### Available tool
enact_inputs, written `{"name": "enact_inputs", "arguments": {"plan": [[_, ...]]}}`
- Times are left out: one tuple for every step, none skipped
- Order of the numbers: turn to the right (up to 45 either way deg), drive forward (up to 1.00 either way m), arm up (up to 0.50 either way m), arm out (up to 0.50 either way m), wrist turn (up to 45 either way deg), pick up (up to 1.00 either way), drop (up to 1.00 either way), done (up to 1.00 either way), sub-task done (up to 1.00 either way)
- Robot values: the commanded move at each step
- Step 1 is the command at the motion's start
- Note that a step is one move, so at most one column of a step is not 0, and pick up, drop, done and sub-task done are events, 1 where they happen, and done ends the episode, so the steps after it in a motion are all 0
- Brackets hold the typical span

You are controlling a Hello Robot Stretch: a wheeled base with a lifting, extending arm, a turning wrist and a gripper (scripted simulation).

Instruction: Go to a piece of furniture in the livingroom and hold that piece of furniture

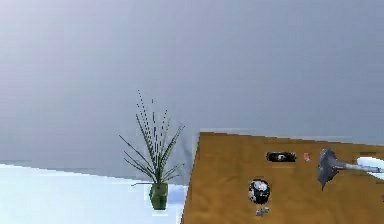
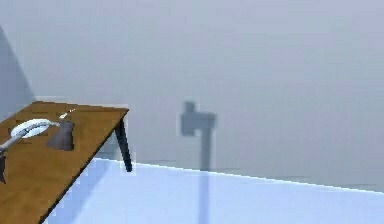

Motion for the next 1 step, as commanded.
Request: {"name": "enact_inputs", "arguments": {"plan": [[15.0,0.00,0.00,0.00,0.0,0.00,0.00,0.00,0.00]]}}
